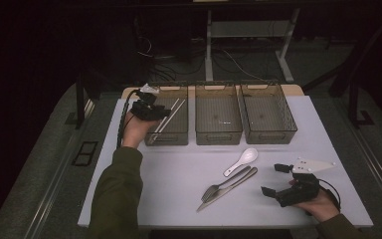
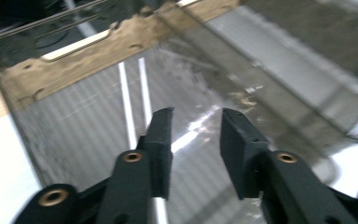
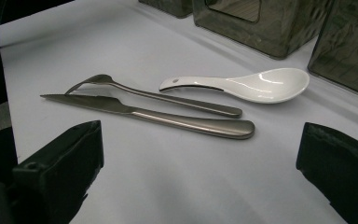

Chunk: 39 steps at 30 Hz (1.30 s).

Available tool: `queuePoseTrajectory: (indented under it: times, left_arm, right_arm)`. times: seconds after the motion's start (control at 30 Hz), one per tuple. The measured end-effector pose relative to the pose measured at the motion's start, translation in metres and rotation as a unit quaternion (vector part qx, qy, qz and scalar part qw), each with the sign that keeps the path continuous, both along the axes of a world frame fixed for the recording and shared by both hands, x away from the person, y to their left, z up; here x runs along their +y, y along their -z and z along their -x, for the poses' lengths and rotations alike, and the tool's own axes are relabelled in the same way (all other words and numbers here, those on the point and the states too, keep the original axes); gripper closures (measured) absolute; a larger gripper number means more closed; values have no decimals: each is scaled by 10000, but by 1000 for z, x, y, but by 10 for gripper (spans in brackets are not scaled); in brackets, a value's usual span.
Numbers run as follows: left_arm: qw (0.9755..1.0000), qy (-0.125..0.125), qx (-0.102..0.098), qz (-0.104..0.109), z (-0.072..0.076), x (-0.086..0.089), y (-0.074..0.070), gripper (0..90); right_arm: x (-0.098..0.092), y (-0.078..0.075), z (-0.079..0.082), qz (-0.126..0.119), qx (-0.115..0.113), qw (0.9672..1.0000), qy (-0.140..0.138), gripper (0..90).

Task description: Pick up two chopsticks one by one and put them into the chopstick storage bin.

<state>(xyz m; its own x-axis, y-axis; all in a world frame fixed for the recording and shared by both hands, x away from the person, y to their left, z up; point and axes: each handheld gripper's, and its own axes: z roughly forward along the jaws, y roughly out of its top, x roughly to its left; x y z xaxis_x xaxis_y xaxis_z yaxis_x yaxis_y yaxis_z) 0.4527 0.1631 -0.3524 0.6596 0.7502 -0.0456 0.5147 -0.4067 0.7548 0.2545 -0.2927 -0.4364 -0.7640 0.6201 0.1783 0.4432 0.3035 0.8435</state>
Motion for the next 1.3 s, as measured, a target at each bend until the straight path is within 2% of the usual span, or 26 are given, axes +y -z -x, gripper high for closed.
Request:
queuePoseTrajectory:
  times: [0.27, 0.43, 0.57, 0.8, 1.07, 1.1, 1.17, 1.3]
  left_arm:
    - [9992, 377, -122, 84, 23, -5, -18, 495]
    - [9976, 608, -235, 254, 38, -10, -28, 452]
    - [9960, 795, -299, 283, 51, -13, -33, 421]
    - [9936, 1024, -317, 351, 72, -17, -27, 365]
    - [9914, 1198, -350, 390, 95, -18, -12, 310]
    - [9911, 1216, -366, 390, 98, -18, -11, 301]
    - [9904, 1260, -378, 418, 105, -18, -7, 283]
    - [9899, 1304, -391, 402, 116, -20, 1, 246]
  right_arm:
    - [0, 0, 0, 17, 0, 10000, 0, 8]
    - [0, 0, 0, 16, 6, 10000, 10, 8]
    - [0, 0, 0, 16, 4, 10000, 14, 8]
    - [0, 0, 0, 12, 4, 10000, 21, 8]
    - [0, 0, 0, 8, 19, 10000, 29, 8]
    - [0, 0, 1, -4, 82, 10000, 37, 8]
    - [0, 0, 0, 6, 1, 10000, 30, 8]
    - [0, 0, 0, 3, 21, 10000, 32, 8]
